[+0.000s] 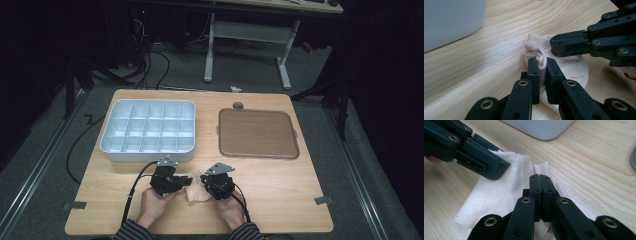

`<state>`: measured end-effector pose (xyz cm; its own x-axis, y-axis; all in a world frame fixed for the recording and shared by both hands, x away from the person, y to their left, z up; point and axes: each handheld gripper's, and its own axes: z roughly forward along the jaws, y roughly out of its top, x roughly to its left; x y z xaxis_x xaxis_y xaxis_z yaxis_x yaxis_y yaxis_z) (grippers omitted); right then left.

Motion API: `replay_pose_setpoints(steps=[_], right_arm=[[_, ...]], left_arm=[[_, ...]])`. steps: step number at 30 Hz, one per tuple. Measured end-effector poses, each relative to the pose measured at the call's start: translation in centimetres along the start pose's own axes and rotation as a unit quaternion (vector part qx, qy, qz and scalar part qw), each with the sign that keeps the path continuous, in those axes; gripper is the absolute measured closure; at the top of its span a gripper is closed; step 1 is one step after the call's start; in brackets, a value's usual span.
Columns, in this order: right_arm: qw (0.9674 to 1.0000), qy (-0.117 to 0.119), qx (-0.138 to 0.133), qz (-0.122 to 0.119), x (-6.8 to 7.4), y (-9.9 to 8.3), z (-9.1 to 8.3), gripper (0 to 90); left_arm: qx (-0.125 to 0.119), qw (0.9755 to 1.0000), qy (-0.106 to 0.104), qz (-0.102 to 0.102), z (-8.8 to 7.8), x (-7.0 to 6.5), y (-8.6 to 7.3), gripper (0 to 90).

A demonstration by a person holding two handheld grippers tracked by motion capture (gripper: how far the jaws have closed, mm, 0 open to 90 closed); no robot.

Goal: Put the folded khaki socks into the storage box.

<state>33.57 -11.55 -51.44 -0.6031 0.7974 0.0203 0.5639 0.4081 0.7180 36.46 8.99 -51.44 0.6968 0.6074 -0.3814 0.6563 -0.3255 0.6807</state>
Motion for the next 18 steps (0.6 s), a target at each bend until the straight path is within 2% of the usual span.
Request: replay_pose_setpoints(steps=[5,7,13,18], right_arm=[[1.0000,0.006,0.003,0.001,0.14,-0.11,0.44,89.8],[0.9999,0.007,0.006,-0.004,0.17,-0.11,0.49,90.0],[0.9998,0.013,0.009,-0.014,0.33,-0.10,0.65,90.0],[0.9996,0.023,0.007,-0.017,0.36,-0.09,0.79,90.0]], left_arm=[[-0.004,1.0000,-0.006,0.003,-0.31,-0.03,0.01,83.9],[-0.009,0.9999,-0.010,-0.003,-0.44,0.14,-0.02,83.8],[-0.021,0.9996,-0.015,0.011,-0.68,-0.32,0.06,83.7],[-0.033,0.9991,-0.023,0.013,-0.95,-0.24,0.12,83.7]])
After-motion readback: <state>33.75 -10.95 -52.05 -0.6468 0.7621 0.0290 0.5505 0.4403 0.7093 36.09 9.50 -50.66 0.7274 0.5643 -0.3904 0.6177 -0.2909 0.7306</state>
